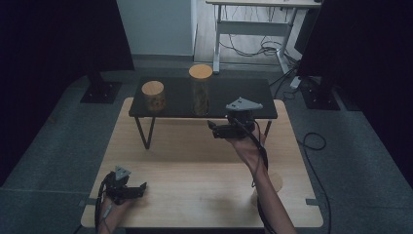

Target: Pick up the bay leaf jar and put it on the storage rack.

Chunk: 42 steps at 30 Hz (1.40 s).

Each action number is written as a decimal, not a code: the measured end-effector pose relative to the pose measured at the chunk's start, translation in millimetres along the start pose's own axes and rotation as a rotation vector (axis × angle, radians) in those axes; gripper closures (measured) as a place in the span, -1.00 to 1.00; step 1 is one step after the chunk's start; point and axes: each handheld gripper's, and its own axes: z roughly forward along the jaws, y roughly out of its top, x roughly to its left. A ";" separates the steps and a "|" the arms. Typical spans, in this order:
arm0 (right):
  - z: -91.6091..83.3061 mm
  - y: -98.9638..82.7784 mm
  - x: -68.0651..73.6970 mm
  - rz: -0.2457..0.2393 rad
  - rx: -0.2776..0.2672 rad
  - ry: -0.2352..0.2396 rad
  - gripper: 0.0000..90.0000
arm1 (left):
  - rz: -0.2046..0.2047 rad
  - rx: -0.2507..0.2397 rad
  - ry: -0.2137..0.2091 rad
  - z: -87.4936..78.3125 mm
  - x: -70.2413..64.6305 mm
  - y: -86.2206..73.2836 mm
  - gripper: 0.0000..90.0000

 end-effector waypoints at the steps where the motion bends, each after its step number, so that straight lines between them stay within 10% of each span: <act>1: -1.3 -0.9 -0.6 -0.003 -0.001 -0.003 -0.84 | 0.001 -0.001 0.000 0.0 0.1 0.0 -0.96; 42: -38.8 -49.2 -26.7 0.010 0.006 -0.091 -0.84 | 0.000 0.000 0.000 0.0 0.0 0.0 -0.96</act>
